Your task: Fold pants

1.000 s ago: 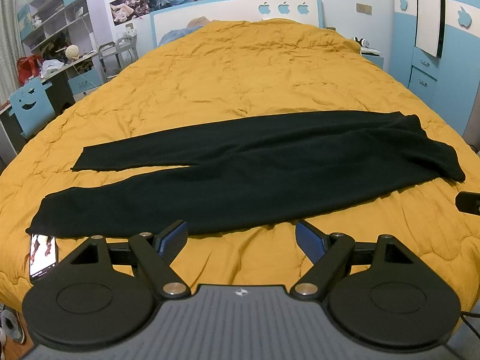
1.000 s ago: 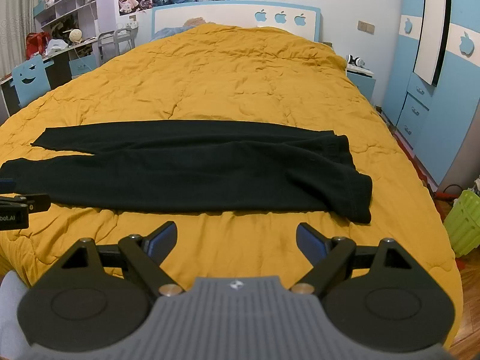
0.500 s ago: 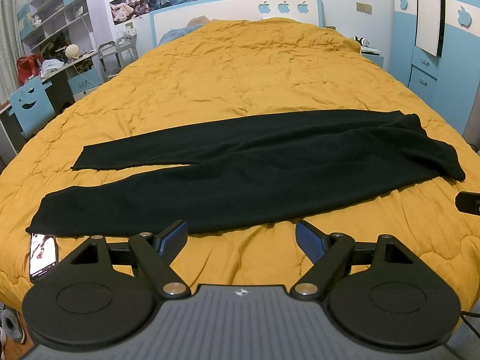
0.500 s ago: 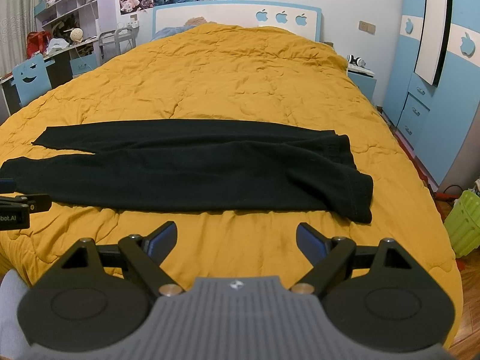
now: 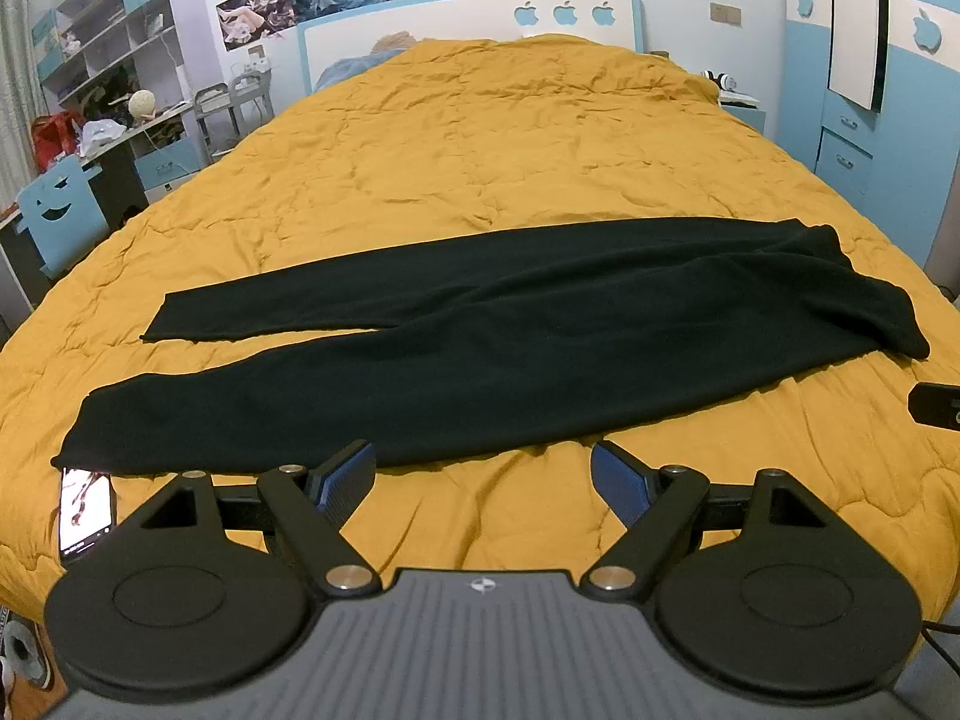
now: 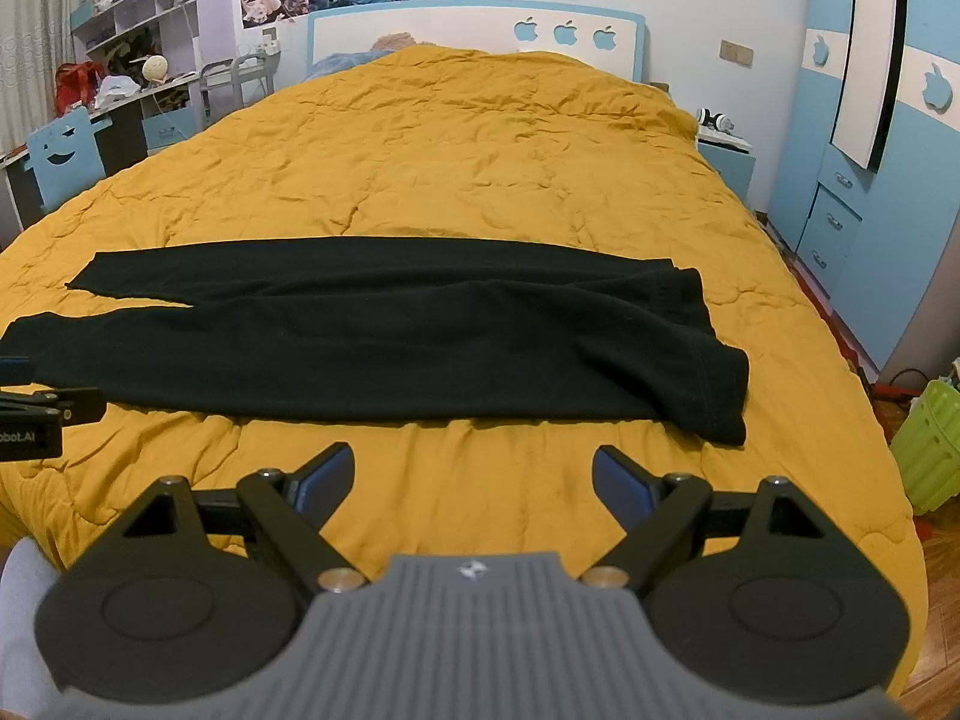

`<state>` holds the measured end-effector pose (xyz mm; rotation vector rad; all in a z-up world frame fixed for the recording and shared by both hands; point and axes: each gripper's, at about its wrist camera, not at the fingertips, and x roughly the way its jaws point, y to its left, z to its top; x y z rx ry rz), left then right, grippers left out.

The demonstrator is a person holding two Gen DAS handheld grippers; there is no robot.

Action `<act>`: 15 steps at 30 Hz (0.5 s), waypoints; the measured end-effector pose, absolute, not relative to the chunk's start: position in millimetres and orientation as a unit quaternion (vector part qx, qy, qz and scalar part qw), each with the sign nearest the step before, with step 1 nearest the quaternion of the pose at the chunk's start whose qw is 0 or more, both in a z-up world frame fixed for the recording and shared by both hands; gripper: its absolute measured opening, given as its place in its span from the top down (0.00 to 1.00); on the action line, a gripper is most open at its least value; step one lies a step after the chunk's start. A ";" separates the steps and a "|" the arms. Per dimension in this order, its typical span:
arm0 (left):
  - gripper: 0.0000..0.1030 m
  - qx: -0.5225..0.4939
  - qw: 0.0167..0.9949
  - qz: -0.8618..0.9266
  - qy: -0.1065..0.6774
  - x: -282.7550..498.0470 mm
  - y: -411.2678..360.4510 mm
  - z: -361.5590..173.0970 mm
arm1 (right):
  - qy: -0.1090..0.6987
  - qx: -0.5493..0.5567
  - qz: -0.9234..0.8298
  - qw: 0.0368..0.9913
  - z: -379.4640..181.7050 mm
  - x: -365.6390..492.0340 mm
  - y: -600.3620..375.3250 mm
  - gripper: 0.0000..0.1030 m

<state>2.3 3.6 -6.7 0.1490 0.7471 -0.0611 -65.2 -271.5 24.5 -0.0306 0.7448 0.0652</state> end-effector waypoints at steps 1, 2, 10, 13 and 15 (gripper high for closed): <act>0.07 0.073 0.928 -0.030 0.365 2.3 3.5 -6.7 | 0.363 -0.015 0.031 0.931 24.4 -65.2 -271.5 0.20; 0.07 0.073 0.928 -0.030 0.365 2.4 3.8 -7.0 | 0.363 -0.015 0.032 0.931 24.3 -65.3 -271.5 0.20; 0.07 0.073 0.928 -0.030 0.364 -1.6 7.0 -13.3 | 0.363 -0.015 0.032 0.931 24.2 -65.6 -270.6 0.20; 0.07 0.073 0.928 -0.030 0.365 -2.1 7.2 -13.5 | 0.363 -0.015 0.032 0.931 24.4 -65.5 -271.0 0.20; 0.07 0.073 0.928 -0.030 0.365 -2.0 6.8 -13.0 | 0.364 -0.015 0.032 0.931 24.4 -65.5 -271.0 0.20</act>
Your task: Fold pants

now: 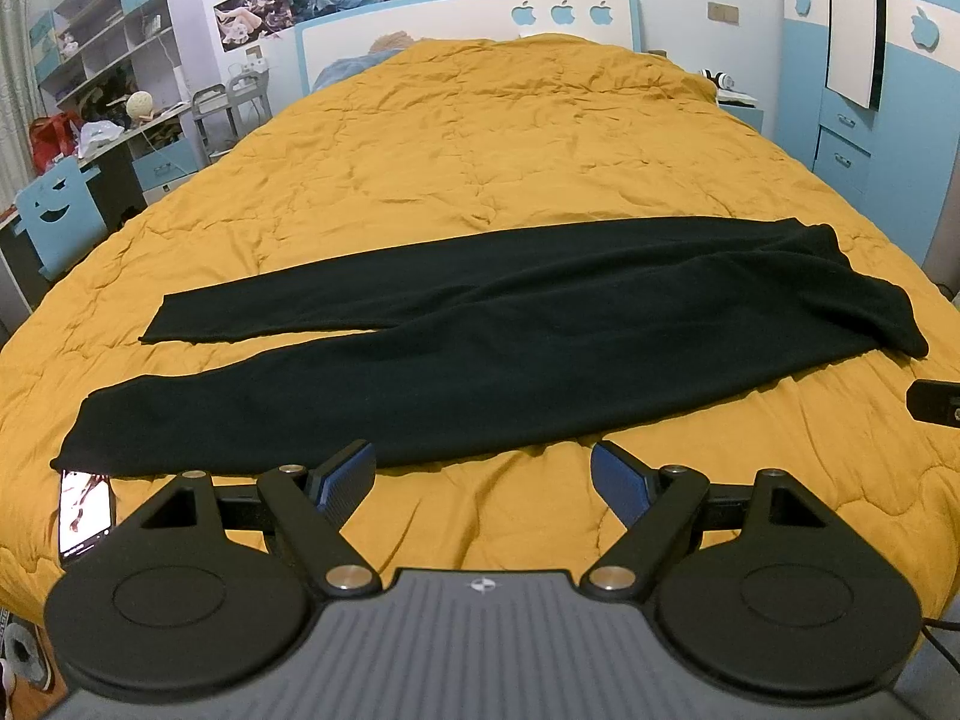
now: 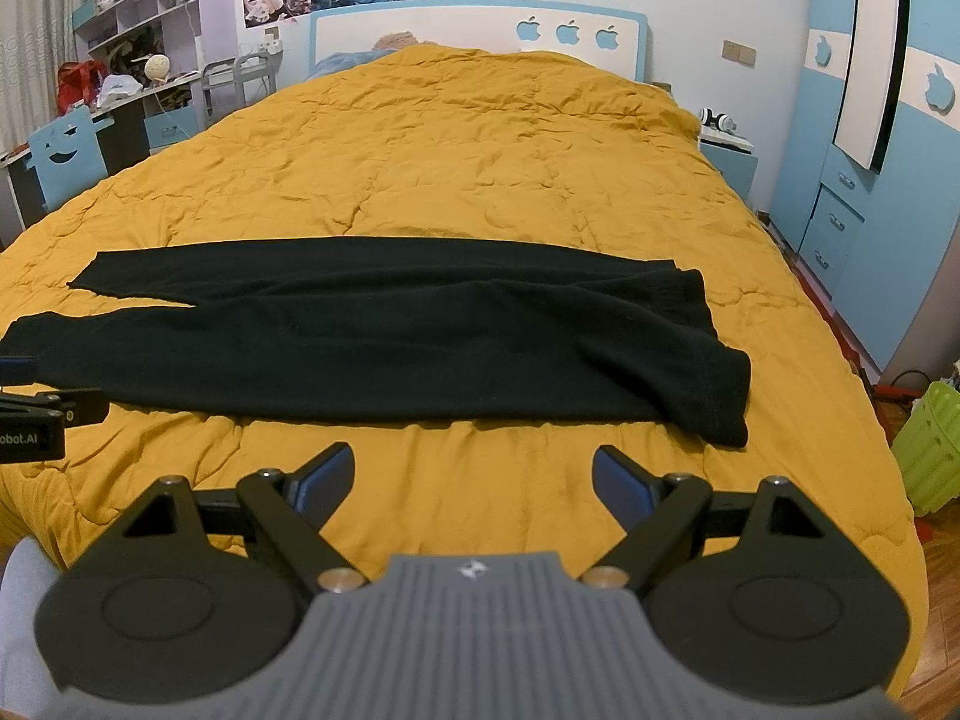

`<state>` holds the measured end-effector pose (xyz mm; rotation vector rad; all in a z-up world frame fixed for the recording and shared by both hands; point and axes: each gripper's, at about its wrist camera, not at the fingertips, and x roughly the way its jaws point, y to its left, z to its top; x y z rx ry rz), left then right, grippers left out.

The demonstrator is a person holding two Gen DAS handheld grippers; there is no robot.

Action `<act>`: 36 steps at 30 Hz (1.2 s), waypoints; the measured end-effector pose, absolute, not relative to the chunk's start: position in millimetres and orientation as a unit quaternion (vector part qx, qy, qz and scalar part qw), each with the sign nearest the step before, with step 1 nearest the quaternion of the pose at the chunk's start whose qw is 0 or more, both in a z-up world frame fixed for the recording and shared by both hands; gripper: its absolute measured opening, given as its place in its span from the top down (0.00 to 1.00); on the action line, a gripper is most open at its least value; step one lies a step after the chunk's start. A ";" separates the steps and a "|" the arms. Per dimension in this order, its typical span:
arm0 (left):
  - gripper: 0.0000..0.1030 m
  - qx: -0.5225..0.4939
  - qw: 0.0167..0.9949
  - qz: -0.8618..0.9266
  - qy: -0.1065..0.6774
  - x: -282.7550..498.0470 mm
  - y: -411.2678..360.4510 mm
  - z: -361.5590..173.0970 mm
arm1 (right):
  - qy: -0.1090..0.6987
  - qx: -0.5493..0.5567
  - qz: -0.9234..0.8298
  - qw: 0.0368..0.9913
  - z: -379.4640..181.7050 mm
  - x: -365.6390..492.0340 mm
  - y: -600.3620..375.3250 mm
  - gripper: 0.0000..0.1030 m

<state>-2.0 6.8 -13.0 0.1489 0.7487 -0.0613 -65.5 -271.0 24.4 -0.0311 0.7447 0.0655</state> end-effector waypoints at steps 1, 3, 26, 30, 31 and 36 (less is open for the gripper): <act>0.07 0.073 0.928 -0.030 0.365 -2.1 7.0 -13.5 | 0.364 -0.015 0.032 0.931 24.4 -65.5 -271.1 0.20; 0.07 0.073 0.927 -0.030 0.365 -2.0 6.9 -13.2 | 0.364 -0.014 0.033 0.931 24.1 -65.9 -269.8 0.20; 0.10 0.074 0.923 -0.030 0.376 -4.7 -0.4 -26.8 | 0.372 -0.011 0.035 0.928 20.6 -61.9 -271.5 0.20; 0.19 0.096 0.925 -0.043 0.365 -1.8 10.7 -32.3 | 0.345 0.000 0.058 0.937 19.4 -64.7 -280.3 0.20; 0.20 0.106 0.926 -0.049 0.360 -0.8 15.2 -34.3 | 0.332 0.004 0.069 0.941 18.9 -65.4 -284.7 0.20; 0.32 0.205 0.915 -0.074 0.340 6.9 39.6 -50.9 | 0.317 -0.012 0.075 0.945 11.9 -56.9 -310.6 0.20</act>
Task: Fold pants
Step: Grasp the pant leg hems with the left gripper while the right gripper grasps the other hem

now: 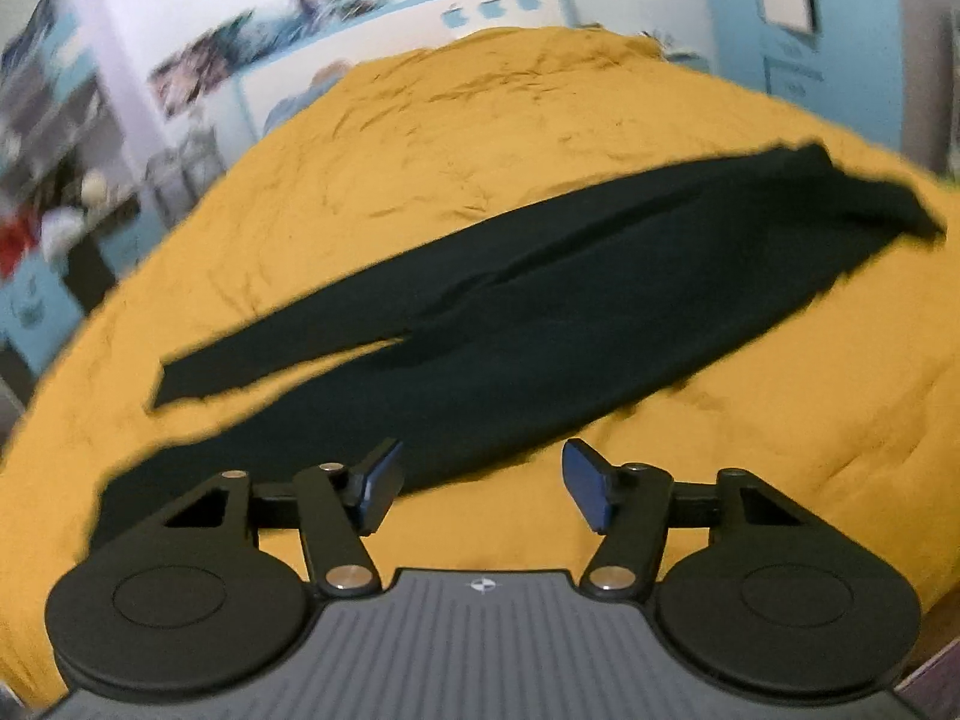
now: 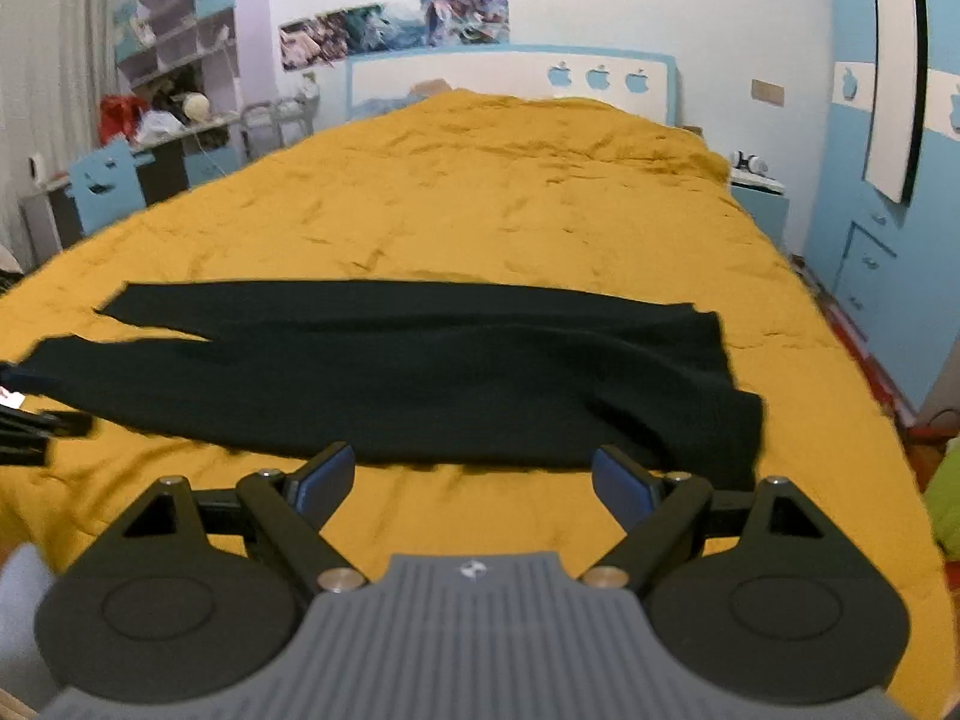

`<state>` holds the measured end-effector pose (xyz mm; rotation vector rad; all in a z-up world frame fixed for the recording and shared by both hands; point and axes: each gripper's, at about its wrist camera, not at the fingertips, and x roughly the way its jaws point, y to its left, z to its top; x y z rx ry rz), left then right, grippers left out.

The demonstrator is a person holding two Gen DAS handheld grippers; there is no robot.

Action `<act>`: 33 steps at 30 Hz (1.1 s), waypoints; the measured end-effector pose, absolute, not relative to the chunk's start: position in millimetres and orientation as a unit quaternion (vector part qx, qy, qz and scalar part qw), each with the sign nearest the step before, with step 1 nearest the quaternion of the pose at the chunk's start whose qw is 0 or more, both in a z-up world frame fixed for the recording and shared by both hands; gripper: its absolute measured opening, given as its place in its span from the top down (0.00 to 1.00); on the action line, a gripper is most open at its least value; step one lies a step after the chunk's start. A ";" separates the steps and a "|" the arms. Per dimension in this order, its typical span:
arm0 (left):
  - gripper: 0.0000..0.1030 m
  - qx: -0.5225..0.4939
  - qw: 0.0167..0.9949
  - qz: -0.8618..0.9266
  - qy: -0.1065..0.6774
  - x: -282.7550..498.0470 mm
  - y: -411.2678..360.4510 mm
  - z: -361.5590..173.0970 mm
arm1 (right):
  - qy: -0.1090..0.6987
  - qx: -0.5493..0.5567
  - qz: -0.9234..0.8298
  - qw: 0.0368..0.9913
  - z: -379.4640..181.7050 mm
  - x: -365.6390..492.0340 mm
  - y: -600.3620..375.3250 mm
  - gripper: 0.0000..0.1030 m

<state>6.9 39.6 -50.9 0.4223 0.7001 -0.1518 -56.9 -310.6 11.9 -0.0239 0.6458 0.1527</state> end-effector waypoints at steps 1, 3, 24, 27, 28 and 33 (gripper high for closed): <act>0.36 0.230 0.910 -0.072 0.337 8.2 45.7 -55.1 | 0.321 -0.013 0.072 0.944 10.2 -54.4 -315.7 0.20; 0.38 0.284 0.896 -0.069 0.334 12.3 59.8 -65.0 | 0.334 -0.008 0.066 0.940 5.8 -47.6 -331.3 0.20; 0.91 0.460 0.798 0.048 0.387 78.2 134.9 -128.6 | 0.383 -0.160 0.067 0.907 -29.1 -7.9 -401.2 0.39; 0.97 0.403 0.831 0.074 0.376 80.1 135.4 -110.0 | 0.391 -0.198 0.074 0.896 -37.5 -3.3 -409.0 0.43; 0.98 0.385 0.840 0.083 0.372 81.7 135.6 -102.4 | 0.393 -0.209 0.076 0.892 -40.9 -2.0 -411.3 0.45; 0.98 0.346 0.861 0.115 0.355 88.9 135.4 -69.5 | 0.385 -0.315 0.095 0.862 -58.9 7.7 -410.5 0.55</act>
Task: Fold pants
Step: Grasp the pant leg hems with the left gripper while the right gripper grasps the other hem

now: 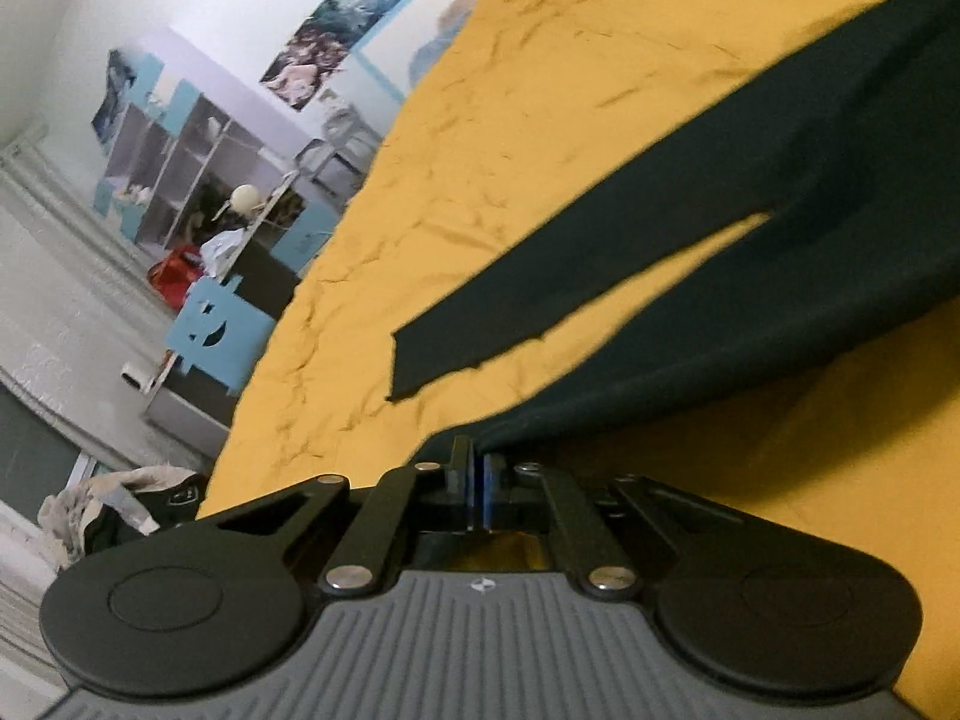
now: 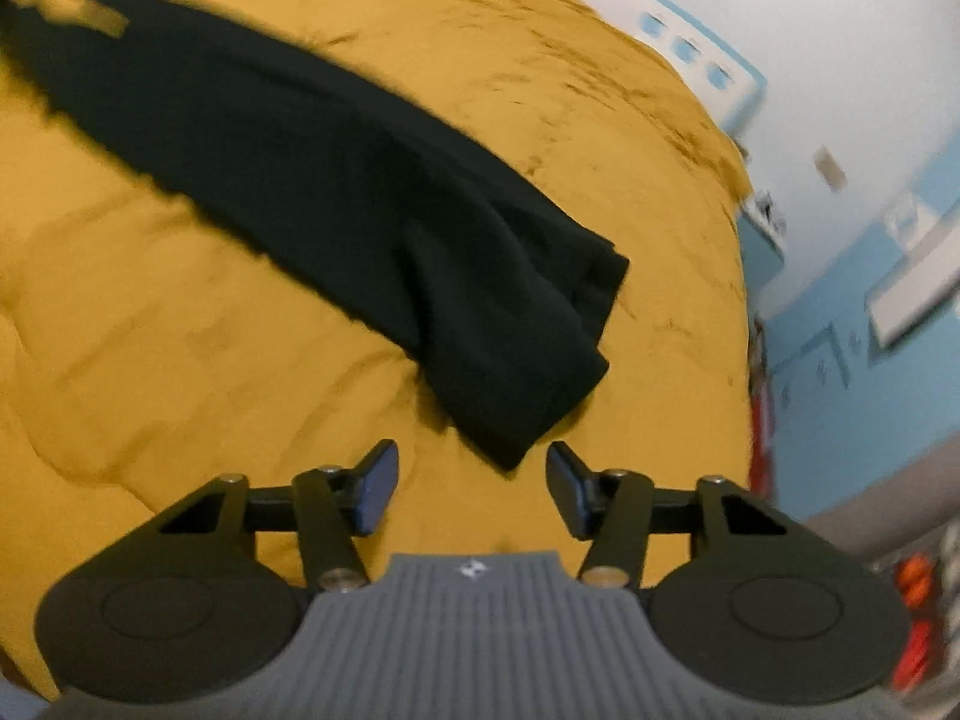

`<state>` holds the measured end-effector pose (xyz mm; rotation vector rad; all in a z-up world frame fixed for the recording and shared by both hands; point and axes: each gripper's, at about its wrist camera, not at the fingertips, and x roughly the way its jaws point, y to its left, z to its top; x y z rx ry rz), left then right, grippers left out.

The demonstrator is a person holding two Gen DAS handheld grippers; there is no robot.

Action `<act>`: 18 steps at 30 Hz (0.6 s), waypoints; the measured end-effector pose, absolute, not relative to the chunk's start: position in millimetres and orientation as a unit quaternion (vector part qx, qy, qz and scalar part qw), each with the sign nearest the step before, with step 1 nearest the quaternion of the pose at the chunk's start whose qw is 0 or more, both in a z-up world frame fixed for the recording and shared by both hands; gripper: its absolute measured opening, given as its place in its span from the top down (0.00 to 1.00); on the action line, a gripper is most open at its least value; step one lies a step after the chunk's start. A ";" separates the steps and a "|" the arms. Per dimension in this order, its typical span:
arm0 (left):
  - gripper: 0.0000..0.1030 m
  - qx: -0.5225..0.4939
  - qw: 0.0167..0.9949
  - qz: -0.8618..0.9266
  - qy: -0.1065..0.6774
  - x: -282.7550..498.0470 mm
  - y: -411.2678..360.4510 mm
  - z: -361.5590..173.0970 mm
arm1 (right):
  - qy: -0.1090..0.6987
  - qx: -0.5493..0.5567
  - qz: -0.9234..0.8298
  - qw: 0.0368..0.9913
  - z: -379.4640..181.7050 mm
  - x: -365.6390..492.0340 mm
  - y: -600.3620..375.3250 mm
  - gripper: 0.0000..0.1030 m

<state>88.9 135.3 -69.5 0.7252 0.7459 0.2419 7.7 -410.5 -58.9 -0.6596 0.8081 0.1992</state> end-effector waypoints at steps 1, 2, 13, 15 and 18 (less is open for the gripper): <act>0.98 0.343 0.862 0.118 0.354 90.8 134.6 -64.2 | 0.379 -0.344 0.104 0.853 -64.0 8.8 -407.6 0.56; 0.98 0.340 0.864 0.120 0.352 92.8 134.3 -59.2 | 0.371 -0.375 0.111 0.842 -70.0 9.7 -404.1 0.57; 0.98 0.326 0.870 0.137 0.344 109.3 133.6 -33.6 | 0.241 -0.654 0.151 0.701 -138.8 6.6 -390.8 0.84; 0.98 0.323 0.871 0.139 0.342 109.6 133.9 -29.0 | 0.222 -0.667 0.148 0.695 -141.8 7.7 -390.3 0.88; 0.98 0.311 0.876 0.140 0.340 110.2 137.4 -20.8 | 0.207 -0.661 0.133 0.709 -131.5 7.5 -392.9 0.96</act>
